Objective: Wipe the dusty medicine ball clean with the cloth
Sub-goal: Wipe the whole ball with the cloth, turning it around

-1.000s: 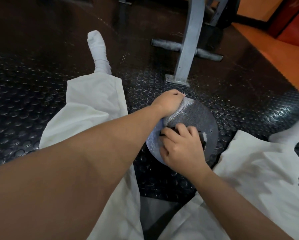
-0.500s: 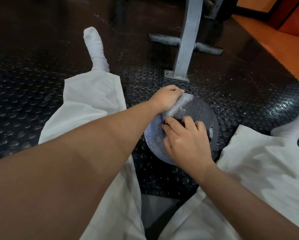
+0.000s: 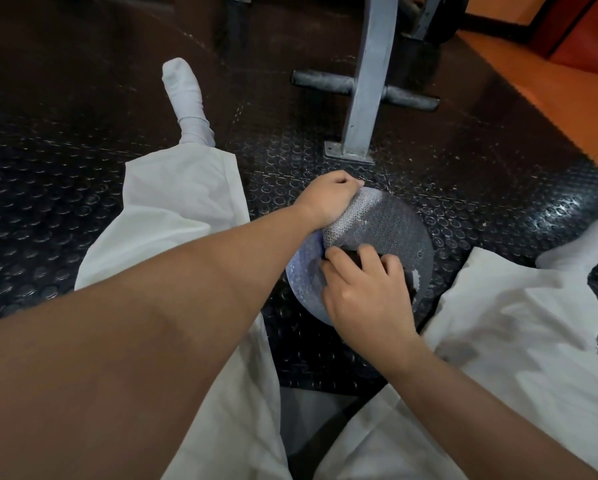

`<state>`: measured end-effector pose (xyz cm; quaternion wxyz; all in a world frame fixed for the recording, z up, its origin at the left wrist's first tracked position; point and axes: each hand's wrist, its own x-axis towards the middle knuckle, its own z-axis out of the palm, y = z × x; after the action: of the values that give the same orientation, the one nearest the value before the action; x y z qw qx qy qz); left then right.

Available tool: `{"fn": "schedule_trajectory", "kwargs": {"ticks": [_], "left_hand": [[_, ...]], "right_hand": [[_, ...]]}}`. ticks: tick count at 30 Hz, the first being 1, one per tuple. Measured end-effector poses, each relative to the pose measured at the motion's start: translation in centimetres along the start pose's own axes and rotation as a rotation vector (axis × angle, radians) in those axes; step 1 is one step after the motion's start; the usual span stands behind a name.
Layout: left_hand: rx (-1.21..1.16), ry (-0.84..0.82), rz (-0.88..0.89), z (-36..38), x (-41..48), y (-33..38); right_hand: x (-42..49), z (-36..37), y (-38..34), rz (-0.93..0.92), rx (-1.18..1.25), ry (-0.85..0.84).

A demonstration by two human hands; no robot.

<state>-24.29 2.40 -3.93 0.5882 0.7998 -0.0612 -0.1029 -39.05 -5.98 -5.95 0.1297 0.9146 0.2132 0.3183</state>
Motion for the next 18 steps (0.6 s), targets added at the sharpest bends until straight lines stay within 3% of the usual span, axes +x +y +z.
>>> {"fn": "schedule_trajectory", "kwargs": {"ticks": [7, 14, 18], "left_hand": [[0.098, -0.032, 0.021, 1.0, 0.4, 0.8], [0.107, -0.021, 0.023, 1.9, 0.8, 1.2], [0.156, -0.034, 0.036, 2.9, 0.7, 1.8]], "right_hand": [[2.5, -0.1, -0.1, 0.196, 0.011, 0.005], [-0.3, -0.4, 0.7, 0.163, -0.027, -0.028], [-0.7, -0.6, 1.7, 0.241, -0.011, -0.020]]}}
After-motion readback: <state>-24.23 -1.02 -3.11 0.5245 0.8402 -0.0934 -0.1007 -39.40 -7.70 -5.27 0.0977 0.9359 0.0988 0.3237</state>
